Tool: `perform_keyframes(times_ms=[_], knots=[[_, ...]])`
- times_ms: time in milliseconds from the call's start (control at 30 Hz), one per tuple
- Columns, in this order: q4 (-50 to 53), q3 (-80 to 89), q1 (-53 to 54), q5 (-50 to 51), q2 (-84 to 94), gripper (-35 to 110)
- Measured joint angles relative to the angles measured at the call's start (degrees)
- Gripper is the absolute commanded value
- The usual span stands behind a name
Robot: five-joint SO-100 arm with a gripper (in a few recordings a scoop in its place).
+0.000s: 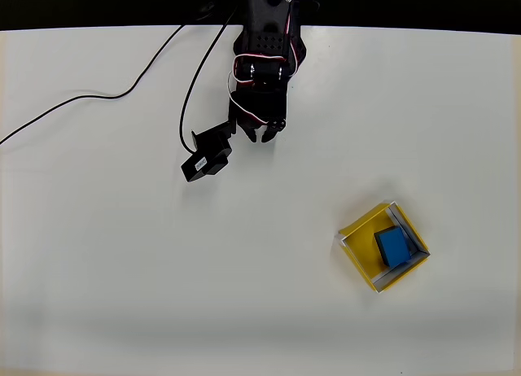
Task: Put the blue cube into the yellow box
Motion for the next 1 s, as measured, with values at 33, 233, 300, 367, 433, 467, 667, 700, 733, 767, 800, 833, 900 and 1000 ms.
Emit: perform_keyframes(times_ms=[33,233,300,367,433,467,667,700,733,767,800,833,900,1000], knots=[[0.5,0.0,0.0,0.3,0.7,3],[2.0,0.0,0.8,1.0,1.9,4],[2.0,0.0,1.0,1.4,1.9,4],[2.1,0.0,1.0,1.4,1.9,4],[2.1,0.0,1.0,1.4,1.9,4],[2.1,0.0,1.0,1.4,1.9,4],[2.1,0.0,0.9,1.4,1.9,4],[2.1,0.0,0.9,1.4,1.9,4],[2.1,0.0,0.9,1.4,1.9,4],[2.1,0.0,0.9,1.4,1.9,4],[2.1,0.0,0.9,1.4,1.9,4],[2.1,0.0,0.5,1.4,1.9,4],[2.1,0.0,-0.3,1.4,1.9,4],[2.1,0.0,-0.4,1.4,1.9,4]])
